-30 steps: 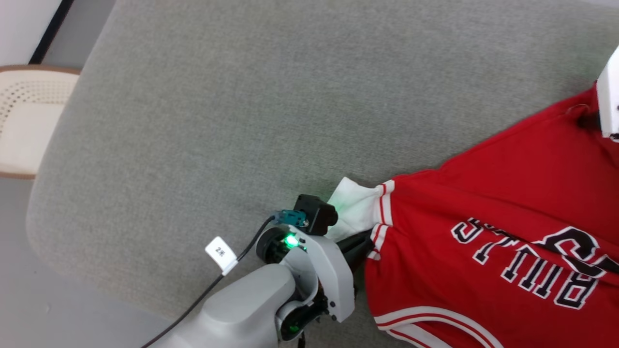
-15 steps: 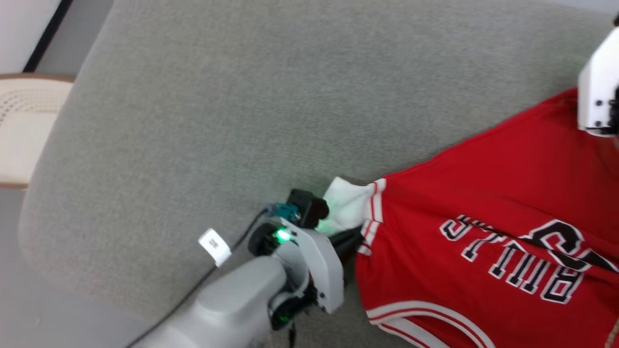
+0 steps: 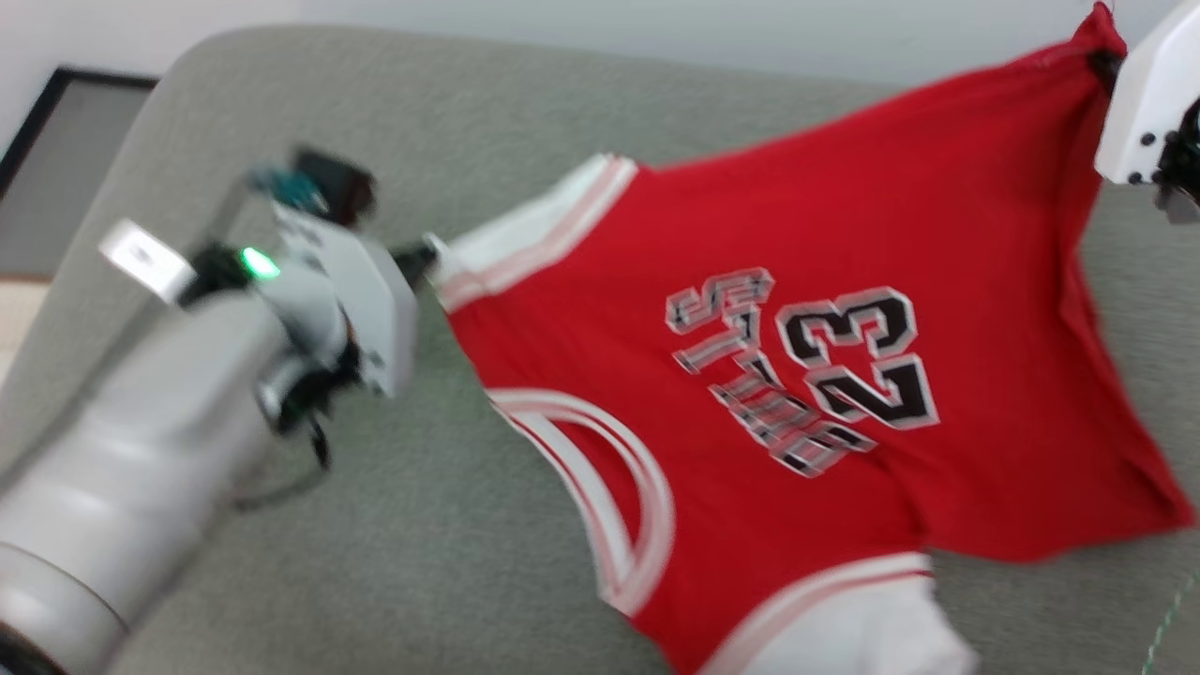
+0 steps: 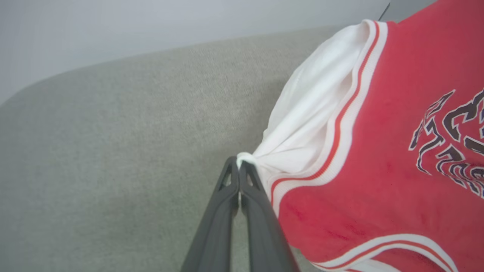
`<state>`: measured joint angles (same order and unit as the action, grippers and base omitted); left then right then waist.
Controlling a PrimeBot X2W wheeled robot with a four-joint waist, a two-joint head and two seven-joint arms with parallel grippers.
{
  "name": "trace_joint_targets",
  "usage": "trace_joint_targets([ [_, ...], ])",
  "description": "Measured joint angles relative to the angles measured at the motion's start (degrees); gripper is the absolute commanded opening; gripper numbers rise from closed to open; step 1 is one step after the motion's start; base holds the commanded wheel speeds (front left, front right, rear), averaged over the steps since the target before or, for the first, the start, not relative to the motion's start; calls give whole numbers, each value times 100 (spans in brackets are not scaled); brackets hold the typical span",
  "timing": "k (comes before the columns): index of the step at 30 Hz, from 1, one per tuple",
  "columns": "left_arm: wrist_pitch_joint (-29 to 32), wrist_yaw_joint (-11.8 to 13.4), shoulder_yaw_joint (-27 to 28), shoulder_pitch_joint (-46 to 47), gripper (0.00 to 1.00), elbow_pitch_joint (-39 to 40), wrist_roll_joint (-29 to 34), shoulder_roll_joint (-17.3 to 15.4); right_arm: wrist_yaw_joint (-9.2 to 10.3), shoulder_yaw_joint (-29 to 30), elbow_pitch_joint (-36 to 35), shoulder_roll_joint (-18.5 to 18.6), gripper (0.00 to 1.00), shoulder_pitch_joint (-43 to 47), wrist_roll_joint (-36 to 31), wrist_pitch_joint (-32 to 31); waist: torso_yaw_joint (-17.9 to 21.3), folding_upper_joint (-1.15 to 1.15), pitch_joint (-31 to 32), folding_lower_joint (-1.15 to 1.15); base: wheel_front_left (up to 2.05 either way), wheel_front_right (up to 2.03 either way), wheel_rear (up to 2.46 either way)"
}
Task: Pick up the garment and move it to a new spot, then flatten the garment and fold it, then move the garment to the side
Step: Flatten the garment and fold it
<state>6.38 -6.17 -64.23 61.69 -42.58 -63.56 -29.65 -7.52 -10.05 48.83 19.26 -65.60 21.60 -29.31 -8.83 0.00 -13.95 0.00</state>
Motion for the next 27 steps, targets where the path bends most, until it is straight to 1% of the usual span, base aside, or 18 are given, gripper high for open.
trace_joint_targets([
  [2,178,-36,19,299,0,-7,10,-133,0,8,0,-81,0,-37,22,220,136,0,92,0,0,0,0],
  [5,446,-58,36,738,0,-56,32,-241,0,-24,-43,-159,0,-95,45,583,342,0,223,0,0,0,0],
  [9,737,-71,71,1338,0,-180,93,-261,0,-55,-99,-318,0,-254,71,967,626,0,369,0,0,0,0],
  [16,1078,-90,44,2244,0,-519,291,-276,0,-177,-204,-605,0,-554,167,1276,1110,0,531,0,0,0,0],
  [23,1055,-88,33,2921,0,-888,501,-257,0,-175,-322,-680,0,-813,154,1623,1454,0,513,0,0,0,0],
  [27,791,33,10,3326,0,-1143,746,-256,0,-105,-236,-722,0,-967,73,1862,1533,0,322,0,0,0,0],
])
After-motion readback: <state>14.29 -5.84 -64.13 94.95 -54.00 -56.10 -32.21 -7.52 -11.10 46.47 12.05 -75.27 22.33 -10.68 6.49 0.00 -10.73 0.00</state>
